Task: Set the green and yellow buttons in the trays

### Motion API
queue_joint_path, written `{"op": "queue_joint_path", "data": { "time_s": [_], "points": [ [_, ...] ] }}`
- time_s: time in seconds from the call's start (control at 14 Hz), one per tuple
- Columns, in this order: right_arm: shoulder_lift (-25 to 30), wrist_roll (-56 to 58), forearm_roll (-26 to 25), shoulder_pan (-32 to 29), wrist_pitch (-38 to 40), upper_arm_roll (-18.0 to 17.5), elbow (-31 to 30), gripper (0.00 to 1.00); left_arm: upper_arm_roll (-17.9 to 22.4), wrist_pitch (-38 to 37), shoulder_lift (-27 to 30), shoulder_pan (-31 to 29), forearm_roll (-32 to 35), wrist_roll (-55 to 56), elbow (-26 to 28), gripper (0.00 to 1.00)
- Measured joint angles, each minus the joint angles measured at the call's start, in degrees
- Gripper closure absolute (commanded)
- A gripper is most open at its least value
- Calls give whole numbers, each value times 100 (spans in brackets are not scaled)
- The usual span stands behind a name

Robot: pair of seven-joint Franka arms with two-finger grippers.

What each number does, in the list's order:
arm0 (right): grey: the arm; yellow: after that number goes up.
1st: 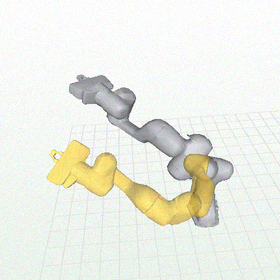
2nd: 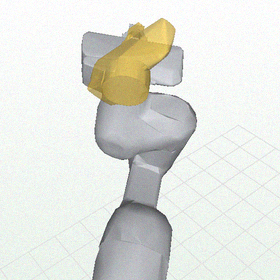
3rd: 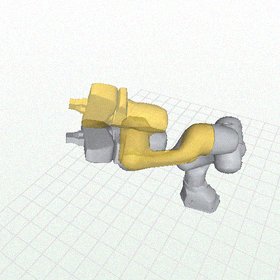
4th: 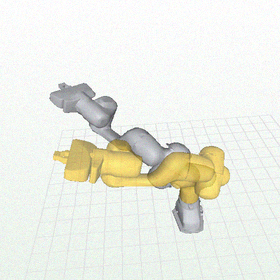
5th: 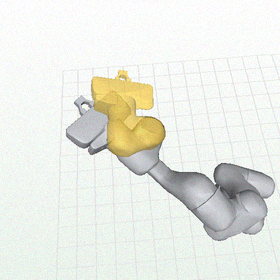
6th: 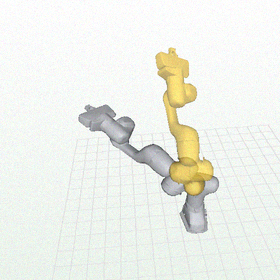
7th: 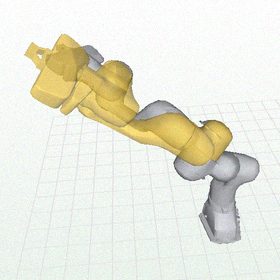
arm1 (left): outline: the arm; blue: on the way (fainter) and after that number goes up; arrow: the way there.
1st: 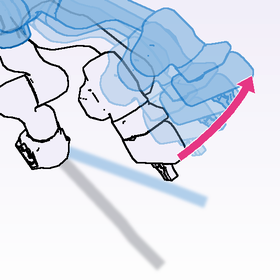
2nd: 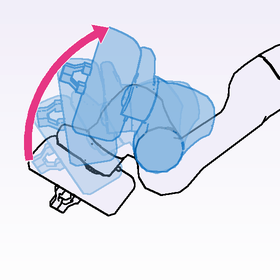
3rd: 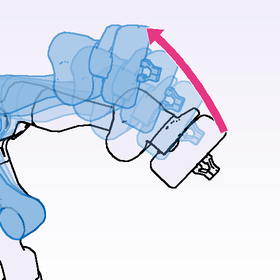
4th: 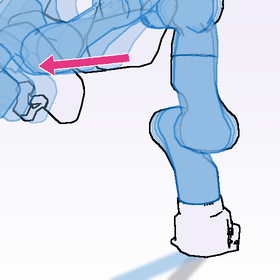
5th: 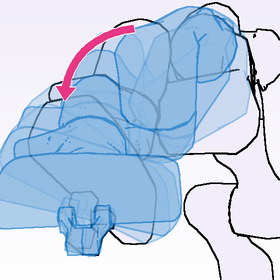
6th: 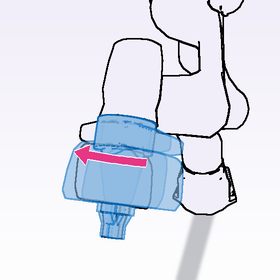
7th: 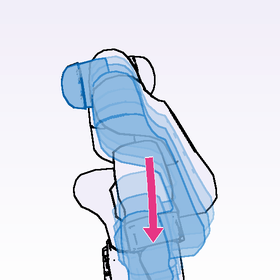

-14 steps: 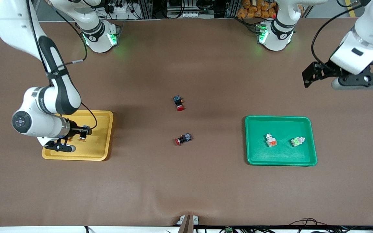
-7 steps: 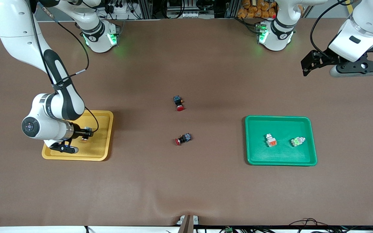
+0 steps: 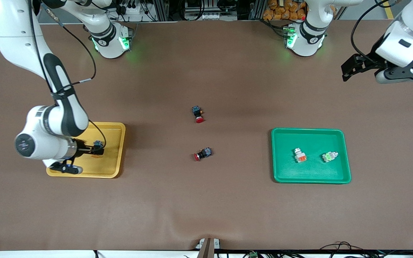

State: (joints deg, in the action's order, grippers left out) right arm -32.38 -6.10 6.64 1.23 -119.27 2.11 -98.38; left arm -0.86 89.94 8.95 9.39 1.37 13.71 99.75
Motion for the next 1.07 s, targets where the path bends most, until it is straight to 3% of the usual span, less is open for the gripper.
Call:
{"op": "queue_joint_path", "data": {
  "time_s": [0.21, 0.57, 1.07],
  "points": [
    [75, 4, -6, -115, 616, 30, 1075, 0, 111, 37, 0, 82, -6, 0, 37, 0],
    [240, 7, -286, -168, 2845, 29, 2996, 0, 58, 93, -1, 77, -6, 0, 79, 0],
    [1355, 7, -494, -164, 4487, 8, 3641, 0, 37, 151, -4, 0, -7, -5, 75, 0]
  ]
}}
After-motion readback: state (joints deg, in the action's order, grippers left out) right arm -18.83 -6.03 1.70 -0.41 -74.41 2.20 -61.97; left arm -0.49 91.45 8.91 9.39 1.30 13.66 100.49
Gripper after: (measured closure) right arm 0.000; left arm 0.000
